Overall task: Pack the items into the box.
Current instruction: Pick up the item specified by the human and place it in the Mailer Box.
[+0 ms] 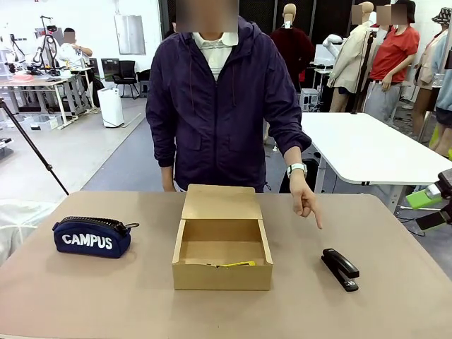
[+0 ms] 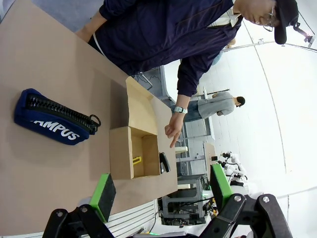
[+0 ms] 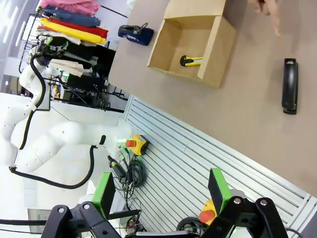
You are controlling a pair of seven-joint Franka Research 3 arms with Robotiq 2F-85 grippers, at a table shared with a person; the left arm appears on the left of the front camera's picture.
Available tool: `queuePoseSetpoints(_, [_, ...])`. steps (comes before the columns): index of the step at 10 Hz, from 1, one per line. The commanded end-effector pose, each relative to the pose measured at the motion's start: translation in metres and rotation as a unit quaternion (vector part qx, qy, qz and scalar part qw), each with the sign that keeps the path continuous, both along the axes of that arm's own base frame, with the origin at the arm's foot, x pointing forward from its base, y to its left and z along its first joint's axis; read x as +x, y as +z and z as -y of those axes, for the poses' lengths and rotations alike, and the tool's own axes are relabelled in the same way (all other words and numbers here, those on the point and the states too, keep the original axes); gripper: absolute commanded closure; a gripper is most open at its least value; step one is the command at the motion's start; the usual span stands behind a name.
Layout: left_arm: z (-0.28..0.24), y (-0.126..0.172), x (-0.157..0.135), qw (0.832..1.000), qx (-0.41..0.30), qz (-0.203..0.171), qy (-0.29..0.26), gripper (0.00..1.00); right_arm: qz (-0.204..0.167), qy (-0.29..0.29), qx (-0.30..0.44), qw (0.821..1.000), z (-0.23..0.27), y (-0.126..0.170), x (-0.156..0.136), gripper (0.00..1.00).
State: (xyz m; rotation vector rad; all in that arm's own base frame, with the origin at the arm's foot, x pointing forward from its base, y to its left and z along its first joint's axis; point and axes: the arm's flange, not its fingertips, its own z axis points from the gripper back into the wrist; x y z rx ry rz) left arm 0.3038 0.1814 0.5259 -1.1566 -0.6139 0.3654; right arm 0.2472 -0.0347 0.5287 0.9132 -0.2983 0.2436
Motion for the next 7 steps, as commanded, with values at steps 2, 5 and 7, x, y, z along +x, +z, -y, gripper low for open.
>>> queuePoseSetpoints(2, [0.0, 0.001, 0.0, 1.0, -0.008, 0.007, 0.0, 0.0, -0.004, -0.001, -0.008, 1.0, 0.002, -0.001, -0.002, 0.0])
queuePoseSetpoints(5, [0.0, 0.001, 0.0, 1.0, -0.008, 0.007, 0.0, 0.0, -0.043, 0.016, -0.112, 0.993, -0.027, 0.001, 0.018, 0.0])
queuePoseSetpoints(7, [0.0, 0.001, 0.0, 1.0, -0.008, 0.007, 0.0, 0.0, -0.061, 0.007, -0.414, 0.908, -0.097, -0.013, 0.056, 0.0])
